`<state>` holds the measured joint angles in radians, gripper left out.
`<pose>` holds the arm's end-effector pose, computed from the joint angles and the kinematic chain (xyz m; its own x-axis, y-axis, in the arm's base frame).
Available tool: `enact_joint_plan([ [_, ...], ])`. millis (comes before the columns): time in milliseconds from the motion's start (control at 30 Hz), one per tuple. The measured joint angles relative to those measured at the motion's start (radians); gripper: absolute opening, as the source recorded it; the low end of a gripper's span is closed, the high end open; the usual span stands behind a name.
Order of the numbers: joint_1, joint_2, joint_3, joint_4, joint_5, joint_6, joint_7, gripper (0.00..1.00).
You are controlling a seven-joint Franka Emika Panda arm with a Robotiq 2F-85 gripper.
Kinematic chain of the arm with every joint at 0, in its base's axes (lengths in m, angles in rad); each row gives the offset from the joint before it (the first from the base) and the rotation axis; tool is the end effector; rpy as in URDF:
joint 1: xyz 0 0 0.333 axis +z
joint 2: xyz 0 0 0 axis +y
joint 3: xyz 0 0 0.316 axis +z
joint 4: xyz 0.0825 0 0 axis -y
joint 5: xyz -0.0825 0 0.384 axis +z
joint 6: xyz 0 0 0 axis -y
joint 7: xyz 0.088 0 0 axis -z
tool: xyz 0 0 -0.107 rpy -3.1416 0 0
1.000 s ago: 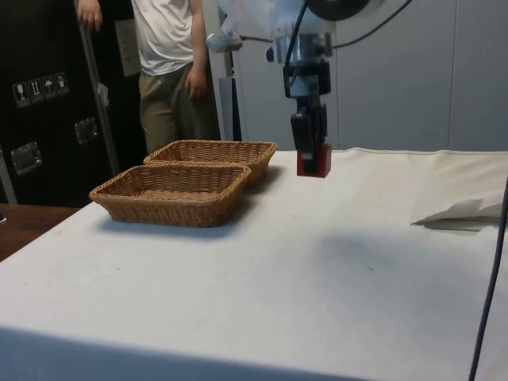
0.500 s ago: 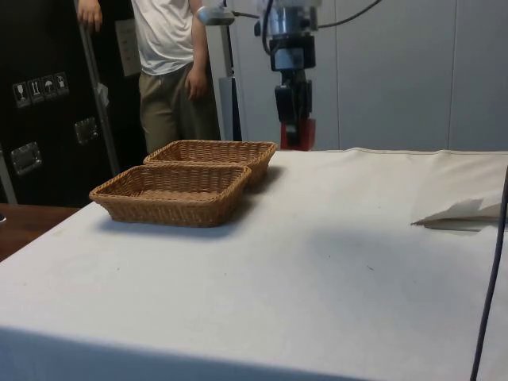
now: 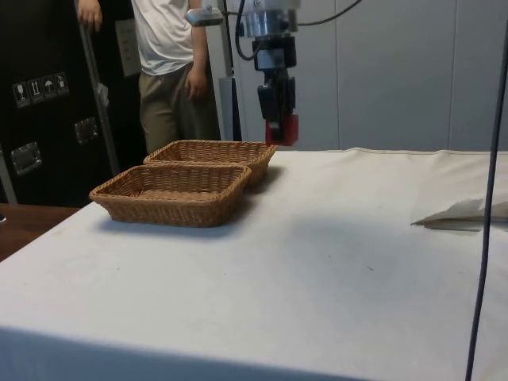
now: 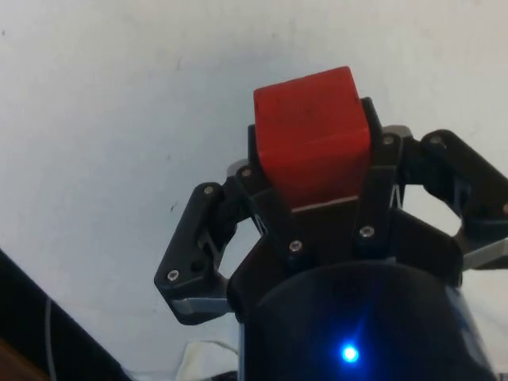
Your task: Pick up the red cube and place it into the right basket.
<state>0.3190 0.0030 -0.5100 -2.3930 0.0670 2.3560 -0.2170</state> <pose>0.4795 -0.0918 0.3124 0.9993 -0.0215 -0.0302 -0.0231 -0.9984 -0.0517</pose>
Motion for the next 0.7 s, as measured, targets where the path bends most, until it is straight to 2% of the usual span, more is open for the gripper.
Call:
enact_joint_plan([
  [367,-0.002,0.061,-0.032,0.067,0.011,-0.001,-0.039,0.03],
  [433,-0.004,0.075,-0.045,0.086,0.012,-0.002,-0.051,0.03],
  [500,-0.004,0.075,-0.045,0.086,0.012,-0.002,-0.051,0.03],
  [700,-0.005,0.134,-0.078,0.147,0.035,-0.003,-0.096,0.03],
])
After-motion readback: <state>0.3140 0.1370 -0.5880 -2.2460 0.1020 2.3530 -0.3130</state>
